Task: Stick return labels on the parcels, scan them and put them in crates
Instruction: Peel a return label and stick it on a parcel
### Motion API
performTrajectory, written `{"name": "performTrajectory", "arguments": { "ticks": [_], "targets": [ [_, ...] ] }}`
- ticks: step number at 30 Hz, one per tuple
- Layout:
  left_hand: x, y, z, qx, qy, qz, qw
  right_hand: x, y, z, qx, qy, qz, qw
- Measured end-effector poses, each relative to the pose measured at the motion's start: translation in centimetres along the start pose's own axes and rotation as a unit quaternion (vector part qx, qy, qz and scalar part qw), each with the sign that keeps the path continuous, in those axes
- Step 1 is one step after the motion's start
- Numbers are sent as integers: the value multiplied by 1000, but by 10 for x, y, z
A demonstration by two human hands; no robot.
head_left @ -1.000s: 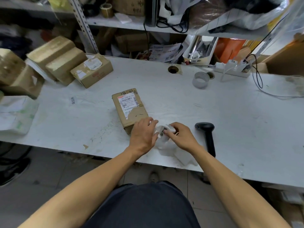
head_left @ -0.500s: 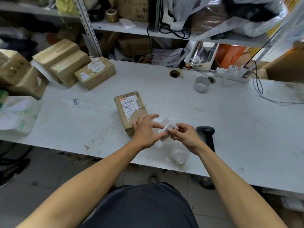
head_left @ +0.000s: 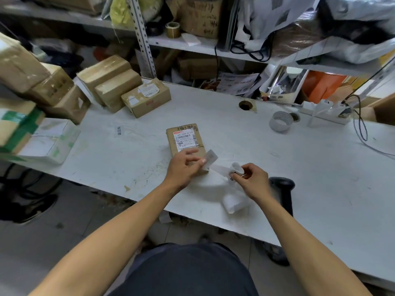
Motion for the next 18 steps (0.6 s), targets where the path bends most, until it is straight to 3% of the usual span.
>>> {"name": "performTrajectory", "arguments": {
  "ticks": [5, 7, 9, 11, 13, 18],
  "targets": [
    [-7, -31, 4, 29, -7, 105, 994, -5, 11, 2, 36, 36, 48, 998],
    [-9, -47, 11, -46, 54, 160, 985, -5, 9, 4, 37, 50, 74, 995],
    [-11, -58, 13, -193, 148, 185, 952, -7, 6, 5, 53, 64, 102, 991],
    [-12, -55, 5, -337, 252, 117, 900, -5, 3, 4, 67, 83, 103, 989],
    [-10, -42, -15, -414, 290, 9, 863, 0, 3, 1, 79, 81, 108, 988],
    [-16, -48, -34, -371, 171, -60, 911, 20, 12, -47, 23, -121, 205, 971]
  ]
}}
Point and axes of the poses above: each hand's wrist, its own x-axis away from the middle knuckle, its own y-axis out of the palm, z = x × y, the point moved 5 cm from there along -x, towards the middle knuckle, and after that the axes turned 8 degrees about y, right-handed, at the moved point
